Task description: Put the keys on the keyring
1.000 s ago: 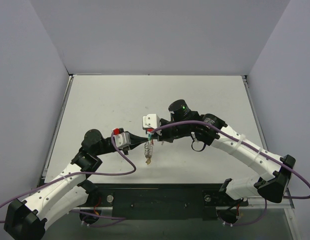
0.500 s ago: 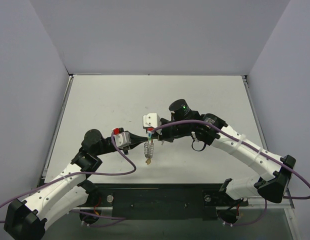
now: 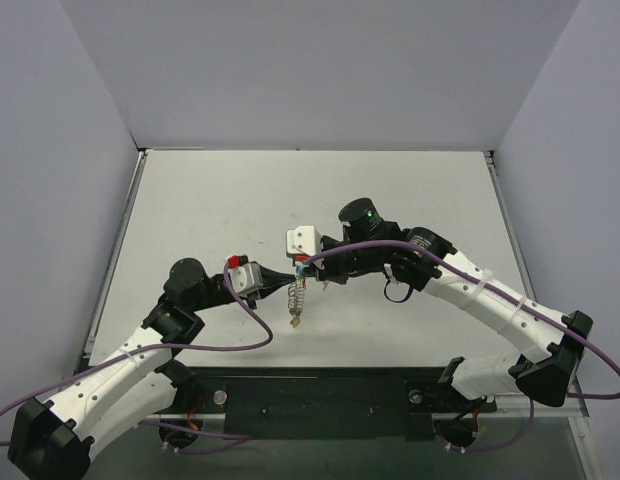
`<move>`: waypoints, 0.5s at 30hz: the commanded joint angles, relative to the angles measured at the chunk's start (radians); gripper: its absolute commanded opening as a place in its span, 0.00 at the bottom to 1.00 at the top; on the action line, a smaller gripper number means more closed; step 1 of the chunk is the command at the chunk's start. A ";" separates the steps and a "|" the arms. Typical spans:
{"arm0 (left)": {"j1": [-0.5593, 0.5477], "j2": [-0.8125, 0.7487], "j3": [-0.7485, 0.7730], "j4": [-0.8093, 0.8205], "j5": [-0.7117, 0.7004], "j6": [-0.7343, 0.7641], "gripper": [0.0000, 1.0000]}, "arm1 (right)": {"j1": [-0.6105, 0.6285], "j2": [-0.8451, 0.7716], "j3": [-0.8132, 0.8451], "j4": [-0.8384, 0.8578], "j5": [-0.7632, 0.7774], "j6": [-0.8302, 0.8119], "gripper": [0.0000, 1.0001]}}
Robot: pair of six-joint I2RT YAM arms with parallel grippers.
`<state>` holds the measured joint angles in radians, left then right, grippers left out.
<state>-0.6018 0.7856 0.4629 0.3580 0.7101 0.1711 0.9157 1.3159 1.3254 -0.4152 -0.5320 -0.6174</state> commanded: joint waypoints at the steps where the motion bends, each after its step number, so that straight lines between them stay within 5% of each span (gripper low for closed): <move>1: -0.003 -0.014 0.043 0.050 -0.003 0.018 0.00 | -0.006 -0.026 0.005 0.021 -0.025 0.016 0.00; 15: -0.003 -0.020 0.039 0.062 -0.001 0.013 0.00 | -0.001 -0.003 0.006 0.019 -0.033 0.027 0.00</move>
<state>-0.6018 0.7853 0.4629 0.3584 0.7101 0.1715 0.9161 1.3163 1.3254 -0.4152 -0.5350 -0.6029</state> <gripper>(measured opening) 0.015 0.002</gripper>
